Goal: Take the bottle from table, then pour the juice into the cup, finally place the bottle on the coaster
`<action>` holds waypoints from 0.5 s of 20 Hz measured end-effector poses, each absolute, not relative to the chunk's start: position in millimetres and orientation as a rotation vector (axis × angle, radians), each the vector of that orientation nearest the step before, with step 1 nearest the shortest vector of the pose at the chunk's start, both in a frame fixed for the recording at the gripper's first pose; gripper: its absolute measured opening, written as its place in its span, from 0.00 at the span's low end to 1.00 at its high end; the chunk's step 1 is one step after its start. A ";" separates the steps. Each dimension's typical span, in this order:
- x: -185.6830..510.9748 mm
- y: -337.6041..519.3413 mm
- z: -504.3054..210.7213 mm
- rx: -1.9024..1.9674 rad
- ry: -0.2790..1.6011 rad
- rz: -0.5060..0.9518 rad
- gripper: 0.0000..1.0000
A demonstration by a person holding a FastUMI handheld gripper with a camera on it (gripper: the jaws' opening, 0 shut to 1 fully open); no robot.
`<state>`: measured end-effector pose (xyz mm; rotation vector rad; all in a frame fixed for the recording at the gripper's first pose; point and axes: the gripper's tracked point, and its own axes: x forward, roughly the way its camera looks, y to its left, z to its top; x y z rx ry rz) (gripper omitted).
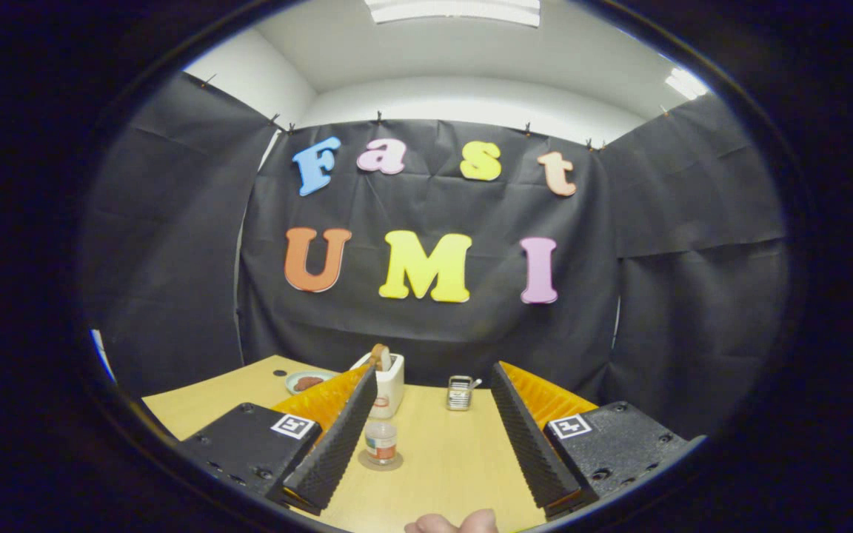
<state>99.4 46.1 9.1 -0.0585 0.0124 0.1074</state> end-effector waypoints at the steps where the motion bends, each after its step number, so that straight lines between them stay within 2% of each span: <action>1: 82.2 40.0 15.4 -0.056 0.007 0.097 0.99; 10: -0.7 -13.2 43.7 -0.041 -0.030 -0.013 0.99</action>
